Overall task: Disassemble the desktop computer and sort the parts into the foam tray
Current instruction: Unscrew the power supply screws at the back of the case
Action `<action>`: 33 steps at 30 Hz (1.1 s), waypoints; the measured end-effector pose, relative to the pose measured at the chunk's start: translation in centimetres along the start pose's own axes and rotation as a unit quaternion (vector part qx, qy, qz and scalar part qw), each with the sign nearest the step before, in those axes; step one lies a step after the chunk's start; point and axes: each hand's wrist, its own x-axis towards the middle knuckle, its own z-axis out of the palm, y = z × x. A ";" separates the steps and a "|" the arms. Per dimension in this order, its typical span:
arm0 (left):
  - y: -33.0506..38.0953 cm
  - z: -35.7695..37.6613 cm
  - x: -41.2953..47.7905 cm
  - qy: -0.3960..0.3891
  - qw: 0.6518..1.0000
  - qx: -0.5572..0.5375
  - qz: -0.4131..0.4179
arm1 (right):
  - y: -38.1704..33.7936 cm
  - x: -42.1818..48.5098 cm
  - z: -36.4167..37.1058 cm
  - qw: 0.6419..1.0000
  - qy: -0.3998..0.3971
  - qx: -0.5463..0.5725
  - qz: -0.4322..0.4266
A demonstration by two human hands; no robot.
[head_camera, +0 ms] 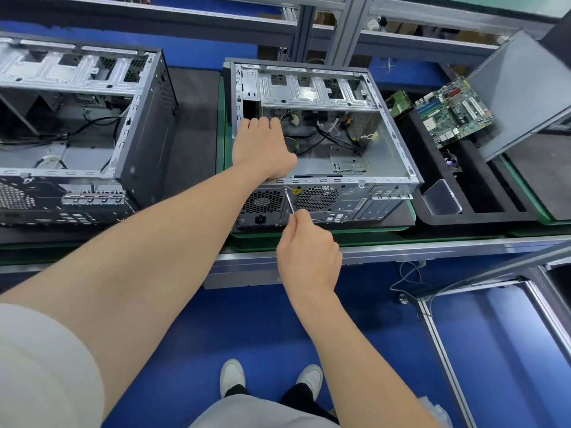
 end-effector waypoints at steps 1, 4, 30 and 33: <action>0.0 0.0 0.0 0.000 1.000 0.001 0.001 | 0.0 0.0 0.0 1.000 0.004 0.005 0.003; 0.0 -0.1 -0.1 -0.003 1.000 0.000 0.002 | 0.2 0.3 -0.3 0.992 -0.002 0.120 0.028; 0.0 -0.3 -0.1 -0.010 1.000 0.007 0.003 | 0.7 1.3 -0.2 0.602 -0.307 0.681 0.283; 0.0 -0.3 -0.1 -0.011 1.000 0.007 0.001 | 1.1 1.4 -0.7 0.888 -0.192 0.399 0.123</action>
